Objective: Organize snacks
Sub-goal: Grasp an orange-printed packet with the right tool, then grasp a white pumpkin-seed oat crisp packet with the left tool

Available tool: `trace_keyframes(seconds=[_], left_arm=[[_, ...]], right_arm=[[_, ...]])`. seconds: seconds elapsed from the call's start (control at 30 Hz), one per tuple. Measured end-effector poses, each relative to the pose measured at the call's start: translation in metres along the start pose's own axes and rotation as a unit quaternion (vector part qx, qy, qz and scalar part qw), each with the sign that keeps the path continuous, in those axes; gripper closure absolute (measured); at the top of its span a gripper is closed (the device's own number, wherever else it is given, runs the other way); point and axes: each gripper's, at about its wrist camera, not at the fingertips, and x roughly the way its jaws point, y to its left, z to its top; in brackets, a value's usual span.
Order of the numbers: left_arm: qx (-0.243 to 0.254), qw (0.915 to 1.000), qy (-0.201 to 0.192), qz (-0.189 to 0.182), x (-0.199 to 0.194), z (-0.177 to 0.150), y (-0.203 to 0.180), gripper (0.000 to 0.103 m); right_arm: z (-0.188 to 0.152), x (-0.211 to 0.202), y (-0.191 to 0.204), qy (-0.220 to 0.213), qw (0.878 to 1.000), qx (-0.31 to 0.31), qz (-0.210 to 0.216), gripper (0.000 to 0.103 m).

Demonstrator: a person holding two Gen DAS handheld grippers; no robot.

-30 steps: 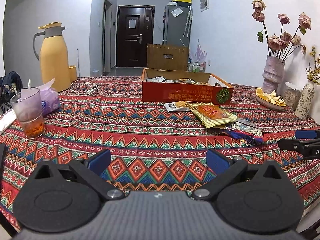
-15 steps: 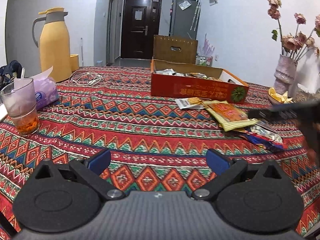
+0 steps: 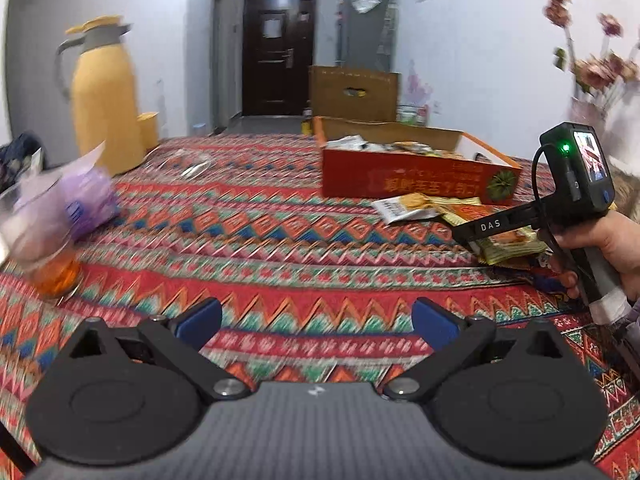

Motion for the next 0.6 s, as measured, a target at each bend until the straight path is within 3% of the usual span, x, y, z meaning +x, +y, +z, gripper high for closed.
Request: trace_keyframes(seconds=[0.13, 0.17, 0.33, 0.6], left_arm=[[0.034, 0.9994, 0.013, -0.001, 0.033, 0.013, -0.014, 0.0], [0.042, 0.999, 0.014, -0.002, 0.042, 0.018, -0.019, 0.0], [0.061, 0.9979, 0.02, -0.007, 0.078, 0.04, -0.041, 0.0], [0.058, 0.9965, 0.051, -0.032, 0.155, 0.062, -0.098, 0.0]], right_arm=[[-0.005, -0.019, -0.018, -0.026, 0.999, 0.019, -0.003, 0.065], [-0.006, -0.026, -0.023, -0.037, 0.999, 0.023, 0.0, 0.068], [-0.012, -0.054, -0.056, -0.065, 0.997, 0.029, 0.007, 0.07], [-0.031, -0.07, -0.12, -0.123, 0.986, 0.112, -0.005, 0.069]])
